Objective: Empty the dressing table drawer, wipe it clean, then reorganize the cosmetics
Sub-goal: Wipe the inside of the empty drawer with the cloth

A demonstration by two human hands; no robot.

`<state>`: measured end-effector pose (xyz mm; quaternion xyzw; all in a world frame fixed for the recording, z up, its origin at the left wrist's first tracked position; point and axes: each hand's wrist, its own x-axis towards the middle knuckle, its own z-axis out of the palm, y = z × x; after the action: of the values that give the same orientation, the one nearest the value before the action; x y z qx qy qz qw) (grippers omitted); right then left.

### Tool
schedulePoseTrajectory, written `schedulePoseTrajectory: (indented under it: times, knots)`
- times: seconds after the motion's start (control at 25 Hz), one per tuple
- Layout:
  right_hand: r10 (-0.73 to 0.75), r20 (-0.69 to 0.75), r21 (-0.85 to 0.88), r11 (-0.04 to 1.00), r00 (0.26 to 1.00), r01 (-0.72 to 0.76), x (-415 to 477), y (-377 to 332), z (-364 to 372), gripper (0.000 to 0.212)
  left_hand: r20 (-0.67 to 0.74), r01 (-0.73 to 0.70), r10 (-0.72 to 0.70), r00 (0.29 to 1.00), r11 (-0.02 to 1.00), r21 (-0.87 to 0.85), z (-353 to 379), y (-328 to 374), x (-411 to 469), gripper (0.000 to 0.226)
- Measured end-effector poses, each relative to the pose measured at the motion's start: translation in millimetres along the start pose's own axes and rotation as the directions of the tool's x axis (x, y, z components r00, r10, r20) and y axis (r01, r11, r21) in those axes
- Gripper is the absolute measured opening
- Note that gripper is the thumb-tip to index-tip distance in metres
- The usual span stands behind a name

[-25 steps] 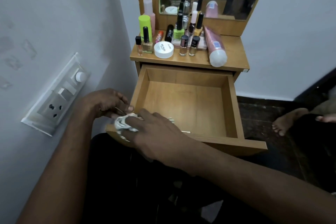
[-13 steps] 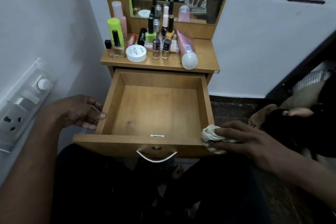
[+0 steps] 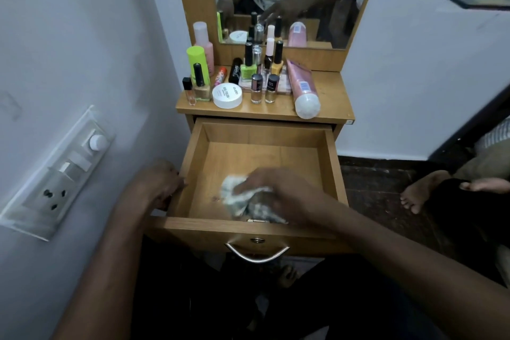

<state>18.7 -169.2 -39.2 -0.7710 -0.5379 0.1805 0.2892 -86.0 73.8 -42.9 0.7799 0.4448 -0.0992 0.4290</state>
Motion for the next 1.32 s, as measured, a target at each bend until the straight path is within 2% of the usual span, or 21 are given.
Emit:
schedulePoseTrajectory:
  times: [0.08,0.16,0.2,0.28,0.32,0.4,0.44,0.48,0.52,0.56,0.6,0.68,0.72,0.76,0.84,0.92,1.0,1.08,1.24,1.28,1.32]
  knots:
    - [-0.081,0.302,0.077,0.995,0.950,0.060,8,9,0,0.040,-0.023,-0.015,0.015,1.000,1.000,-0.019,0,-2,1,0.015]
    - [-0.006,0.539,0.154,0.984,0.842,-0.092,7,28,-38,0.039,-0.021,-0.018,0.018,1.000,0.999,-0.037,-2,-2,0,0.016]
    - [0.063,0.587,0.165,0.967,0.807,-0.195,8,35,-55,0.038,-0.017,-0.014,0.014,1.000,0.999,-0.048,-2,-2,-1,0.015]
    - [0.169,0.534,0.220,0.918,0.828,-0.330,5,40,-60,0.037,0.002,-0.012,0.012,1.000,0.998,-0.067,-3,-2,-1,0.013]
    - [0.184,0.486,0.254,0.906,0.854,-0.340,4,35,-49,0.038,0.007,-0.009,0.010,1.000,0.997,-0.082,-3,-3,-1,0.012]
    - [0.109,0.479,0.244,0.937,0.871,-0.251,1,20,-22,0.041,0.019,-0.001,0.003,1.000,0.994,-0.109,-2,-7,1,0.010]
    - [0.087,0.543,0.160,0.966,0.835,-0.205,3,18,-24,0.040,0.023,-0.003,0.005,1.000,0.993,-0.115,-3,-8,2,0.009]
    - [0.123,0.635,0.047,0.979,0.763,-0.197,9,21,-36,0.039,0.024,-0.008,0.011,1.000,0.993,-0.120,-3,-9,3,0.009]
    - [0.195,0.715,-0.080,0.977,0.671,-0.199,19,21,-53,0.038,0.021,-0.014,0.017,1.000,0.991,-0.131,-4,-10,5,0.010]
    - [0.262,0.737,-0.192,0.965,0.622,-0.179,33,26,-67,0.037,0.020,-0.018,0.021,1.000,0.989,-0.145,-6,-10,6,0.011]
    - [0.283,0.695,-0.262,0.956,0.661,-0.134,47,30,-72,0.037,0.025,-0.014,0.018,1.000,0.988,-0.154,-7,-11,6,0.012]
    - [0.213,0.409,-0.318,0.945,0.887,-0.081,75,30,-52,0.038,0.045,-0.007,0.015,0.999,0.986,-0.164,-9,-13,6,0.014]
    - [0.163,0.254,-0.293,0.952,0.954,-0.085,86,26,-26,0.038,0.053,-0.004,0.013,0.999,0.984,-0.179,-8,-15,6,0.016]
    - [0.125,0.209,-0.237,0.969,0.970,-0.074,94,21,5,0.036,0.059,-0.004,0.015,0.998,0.980,-0.197,-8,-16,7,0.017]
    - [0.158,0.309,-0.071,0.987,0.938,-0.143,102,-2,55,0.030,0.051,-0.012,0.024,0.998,0.977,-0.214,-7,-17,8,0.016]
    - [0.220,0.417,0.039,0.965,0.882,-0.259,103,-16,69,0.027,0.038,-0.015,0.023,0.999,0.978,-0.209,-7,-18,11,0.014]
    - [0.152,0.536,0.137,0.955,0.831,-0.263,95,-13,55,0.036,0.043,-0.013,0.022,0.999,0.980,-0.199,-8,-18,10,0.013]
    - [0.077,0.669,0.174,0.951,0.739,-0.257,79,-3,23,0.044,0.050,-0.006,0.016,0.999,0.982,-0.190,-10,-17,8,0.012]
    - [0.226,0.843,-0.126,0.965,0.487,-0.230,51,34,-72,0.039,0.073,-0.011,0.024,0.997,0.985,-0.175,-12,-11,3,0.011]
    - [0.283,0.822,-0.185,0.954,0.494,-0.237,49,35,-91,0.037,0.072,-0.011,0.023,0.997,0.986,-0.165,-12,-11,3,0.009]
    - [0.317,0.773,-0.221,0.946,0.549,-0.236,47,35,-103,0.037,0.067,-0.008,0.019,0.998,0.987,-0.158,-12,-11,4,0.009]
